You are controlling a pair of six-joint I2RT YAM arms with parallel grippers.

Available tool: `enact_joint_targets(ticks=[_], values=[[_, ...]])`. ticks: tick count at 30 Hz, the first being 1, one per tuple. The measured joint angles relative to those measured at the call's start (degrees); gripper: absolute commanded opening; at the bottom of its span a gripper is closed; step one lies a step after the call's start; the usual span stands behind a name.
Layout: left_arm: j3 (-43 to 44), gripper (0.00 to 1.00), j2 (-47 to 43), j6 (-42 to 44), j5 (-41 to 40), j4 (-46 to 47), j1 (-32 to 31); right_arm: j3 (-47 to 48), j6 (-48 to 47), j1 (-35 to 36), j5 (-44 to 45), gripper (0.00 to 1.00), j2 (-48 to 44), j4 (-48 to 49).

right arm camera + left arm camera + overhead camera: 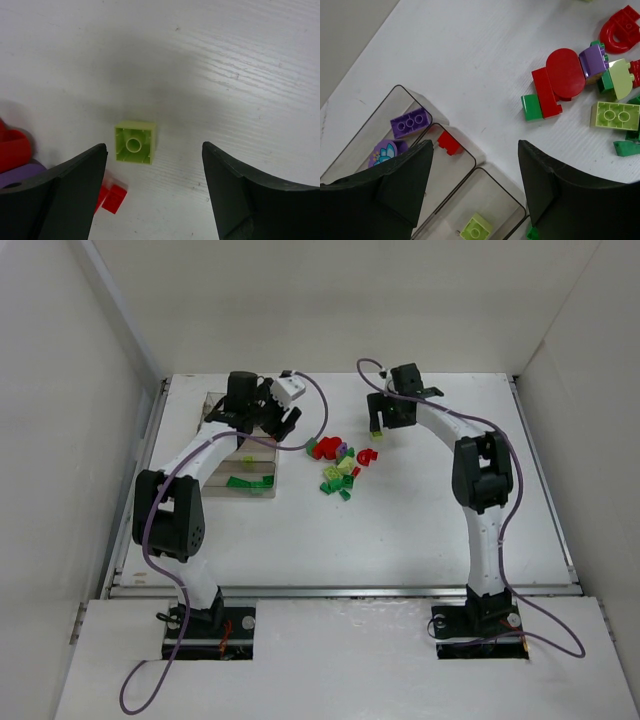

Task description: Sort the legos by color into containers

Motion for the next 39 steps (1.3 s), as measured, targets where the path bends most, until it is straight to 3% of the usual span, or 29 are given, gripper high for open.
enact_joint_targets(ticks=[2, 10, 13, 14, 15, 17, 18, 21, 25, 28, 31, 35, 39], values=[[-0.61, 0.66, 0.00, -0.39, -0.46, 0.11, 0.00, 0.00, -0.59, 0.00, -1.16, 0.75, 0.11, -0.15], [-3.13, 0.66, -0.79, -0.96, -1.77, 2.14, 0.00, 1.90, -1.31, 1.09, -2.69, 0.73, 3.37, -1.64], [-3.82, 0.67, -1.27, -1.09, -2.16, 2.67, 0.00, 3.39, -1.64, 1.97, -2.43, 0.64, 4.48, -2.43], [-3.89, 0.67, -1.46, -1.09, -2.29, 2.73, 0.00, 3.63, -1.62, 2.27, -2.36, 0.59, 4.55, -2.60], [-3.98, 0.67, -1.57, -1.11, -2.45, 2.93, 0.00, 3.67, -1.60, 2.47, -2.32, 0.47, 4.55, -2.78], [-4.22, 0.67, -2.01, -1.09, -2.71, 3.30, 0.00, 3.67, -1.51, 2.89, -2.01, 0.32, 4.55, -2.78], [-4.31, 0.67, -2.27, -1.11, -2.86, 3.41, 0.00, 3.67, -1.29, 3.04, -1.81, 0.18, 4.55, -2.73], [-4.83, 0.66, -3.02, -0.87, -2.86, 3.78, 0.00, 3.61, -0.92, 3.15, -1.44, 0.00, 4.55, -2.43], [-4.92, 0.64, -3.65, 1.84, -1.73, 3.30, -0.15, 3.45, -0.79, 3.13, -1.29, 0.00, 4.22, -2.27], [-5.42, 0.71, -4.70, 6.80, 1.14, 2.36, -0.76, 2.60, -0.70, 2.71, -5.77, 0.00, 2.08, -1.95], [-8.37, 0.79, -8.09, 11.78, 5.84, 2.71, -1.18, 1.29, -0.33, 2.16, -16.41, 0.00, -2.89, -0.02], [-11.19, 0.80, -13.73, 15.39, 13.44, 6.95, -1.64, -0.17, 3.26, 1.79, -33.03, 0.00, -12.31, 8.33], [-11.19, 0.80, -17.66, 16.00, 19.26, 14.08, -2.86, -0.22, 6.23, 3.50, -43.52, 0.00, -19.82, 15.45]])
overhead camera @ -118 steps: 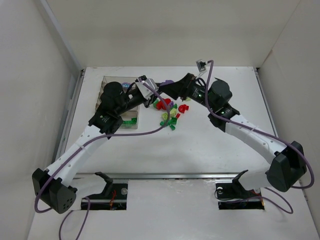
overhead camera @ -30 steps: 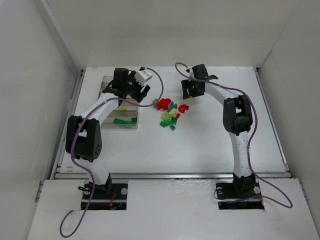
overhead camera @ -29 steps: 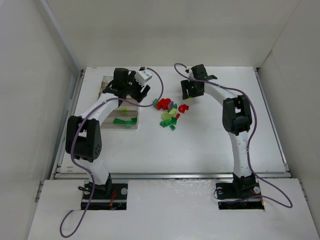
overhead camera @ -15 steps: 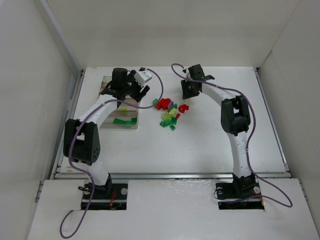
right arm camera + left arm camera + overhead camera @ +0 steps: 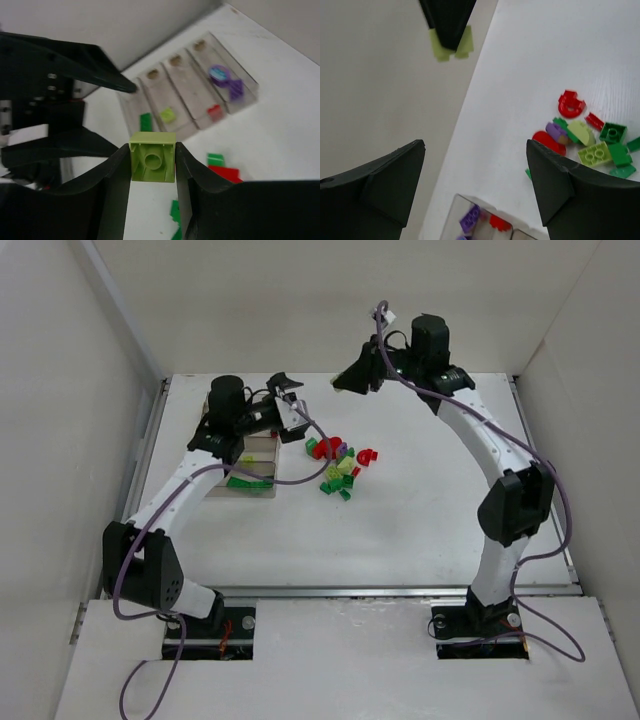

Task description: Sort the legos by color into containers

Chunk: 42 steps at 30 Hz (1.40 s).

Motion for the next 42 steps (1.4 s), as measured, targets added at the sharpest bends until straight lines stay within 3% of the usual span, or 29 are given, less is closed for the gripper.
enact_joint_targets(ticks=[10, 18, 20, 24, 35, 39, 40, 42], values=[[-0.13, 0.80, -3.56, 0.70, 3.32, 4.92, -5.79, -6.56, 2.32, 7.28, -7.65, 0.00, -6.38, 3.34], [-2.14, 0.51, -8.52, 0.74, 2.86, 4.63, -7.63, -11.32, 3.06, 7.45, -6.67, 0.00, -8.79, 3.26], [-2.40, 0.52, -9.09, 1.16, 2.78, 4.31, -8.04, -11.61, 2.99, 7.45, -6.34, 0.00, -9.94, 3.23], [-2.84, 0.64, -10.32, 3.04, 2.58, 2.16, -8.57, -11.74, 3.08, 7.45, -5.62, 0.00, -11.85, 3.26], [-3.87, 0.54, -10.99, 3.72, -0.24, 1.29, -9.70, -12.39, 3.58, 8.20, -5.07, 0.00, -13.25, 3.23], [-3.87, 0.38, -11.02, 3.26, -1.73, 2.12, -10.25, -12.39, 3.61, 8.87, -5.20, 0.00, -13.27, 3.23], [-3.89, 0.29, -11.06, 3.26, -1.97, 2.23, -10.29, -12.41, 3.65, 8.92, -5.11, 0.00, -13.27, 3.17], [-3.93, 0.20, -11.19, 3.32, -2.10, 2.23, -10.32, -12.41, 4.26, 8.87, -4.92, 0.00, -13.27, 3.37]])
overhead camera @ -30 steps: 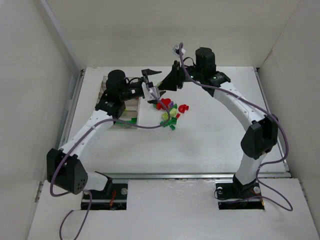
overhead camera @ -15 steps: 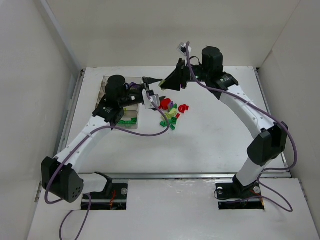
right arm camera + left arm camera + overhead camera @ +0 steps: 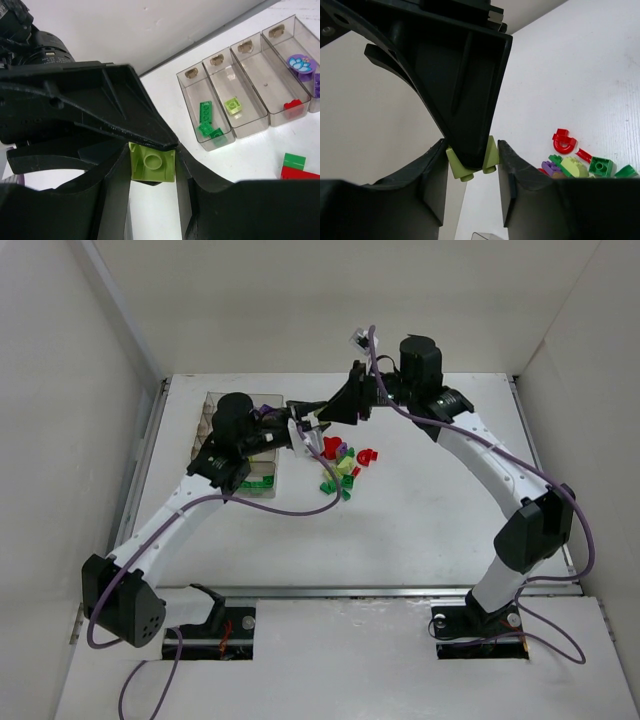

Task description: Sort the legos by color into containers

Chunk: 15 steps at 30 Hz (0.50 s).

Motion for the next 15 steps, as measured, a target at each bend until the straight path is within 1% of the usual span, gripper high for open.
enact_joint_targets(ticks=[2, 3, 5, 6, 7, 8, 9, 12, 15], values=[[-0.04, 0.11, -0.02, 0.02, -0.31, 0.02, -0.09, 0.00, 0.37, -0.04, -0.07, 0.00, 0.00, -0.04], [-0.04, 0.02, -0.02, -0.04, -0.33, 0.02, -0.09, 0.00, 0.37, -0.02, -0.07, 0.03, 0.00, -0.04], [-0.09, 0.00, -0.02, -0.13, -0.50, 0.11, -0.09, 0.00, 0.42, -0.02, -0.04, 0.23, 0.00, -0.04], [-0.11, 0.00, -0.04, -0.26, -0.74, 0.22, -0.09, 0.00, 0.57, -0.04, -0.07, 0.36, 0.00, -0.02], [-0.22, 0.00, -0.04, -0.39, -0.94, 0.33, -0.09, 0.00, 0.66, -0.04, -0.02, 0.69, 0.02, -0.02], [-0.28, 0.00, -0.07, -0.79, -1.31, 0.39, -0.11, 0.00, 1.07, -0.04, -0.09, 0.96, 0.04, -0.11], [-0.31, 0.00, -0.07, -1.29, -1.99, 0.37, -0.24, 0.00, 1.51, 0.00, -0.17, 1.00, 0.09, -0.11], [-0.83, 0.00, -0.11, -3.89, -4.33, 0.35, -0.15, 0.00, 1.95, 0.00, -0.26, 1.00, 0.33, -0.04], [-1.92, 0.00, -0.11, -9.29, -6.73, -0.15, 1.46, 0.00, 3.56, -0.44, 0.44, 1.00, 1.40, 0.02]])
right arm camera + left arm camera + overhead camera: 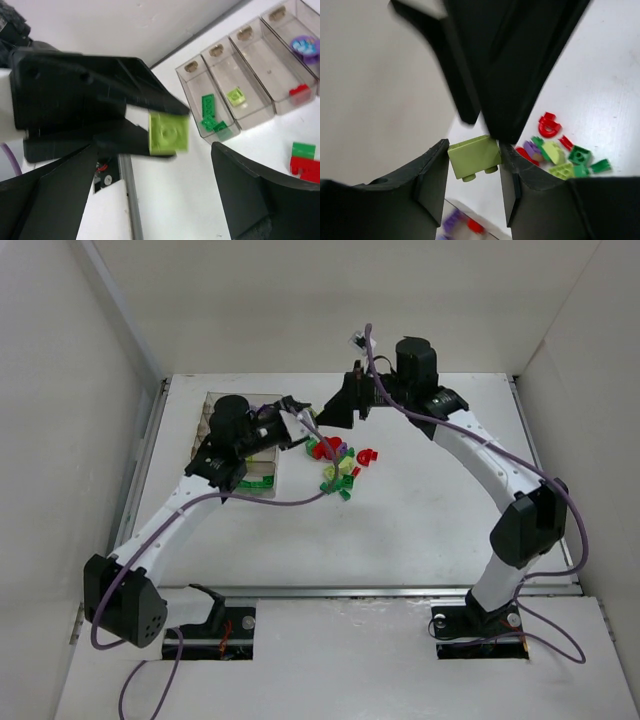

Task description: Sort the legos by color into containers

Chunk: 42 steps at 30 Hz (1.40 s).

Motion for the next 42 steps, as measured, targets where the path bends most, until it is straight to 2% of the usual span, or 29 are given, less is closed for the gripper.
enact_joint_targets(ticks=[6, 10, 14, 18, 19, 20, 24, 25, 27, 29, 37, 42], values=[[-0.90, 0.00, 3.19, -14.10, -3.69, -5.79, 9.66, 0.44, 6.36, -5.05, 4.74, 1.00, 6.56, 0.04], [-0.94, 0.00, 9.90, -18.84, -5.07, -8.66, 17.64, 2.36, 9.05, -8.07, 9.07, 1.00, 13.18, -0.09], [-1.18, 0.00, 16.00, -18.80, -7.04, -10.16, 22.97, 6.21, 10.29, -8.31, 10.84, 1.00, 19.19, -0.61], [-3.48, 0.03, 18.64, -15.56, -10.62, -9.22, 24.00, 10.80, 10.95, -7.80, 11.47, 1.00, 23.32, -1.05], [-3.67, 0.07, 19.26, -14.84, -11.21, -8.83, 24.00, 11.76, 11.02, -7.80, 11.54, 1.00, 23.91, -1.09], [-3.69, 0.07, 20.00, -14.19, -11.78, -8.48, 24.00, 12.79, 11.06, -7.80, 11.67, 1.00, 24.52, -1.03], [-3.45, 0.31, 23.37, -12.28, -13.03, -7.30, 24.13, 14.93, 11.19, -7.82, 11.96, 1.00, 25.14, -0.98], [-3.10, 0.47, 24.26, -12.02, -13.16, -7.50, 24.13, 15.34, 11.19, -7.82, 11.98, 1.00, 25.14, -0.98], [-2.01, 0.55, 26.21, -11.37, -13.20, -8.09, 24.15, 15.98, 11.19, -7.82, 12.13, 1.00, 25.20, -0.94], [-0.50, 0.59, 27.76, -10.80, -13.14, -9.27, 24.26, 16.20, 11.19, -7.87, 12.22, 1.00, 25.20, -0.92], [4.13, 0.62, 28.28, -10.23, -12.20, -11.23, 24.39, 16.24, 9.94, -7.87, 16.17, 1.00, 25.11, -2.19], [7.91, 0.66, 27.80, -10.56, -9.86, -13.40, 24.39, 15.87, 3.82, -7.87, 29.07, 1.00, 22.93, -10.19]])
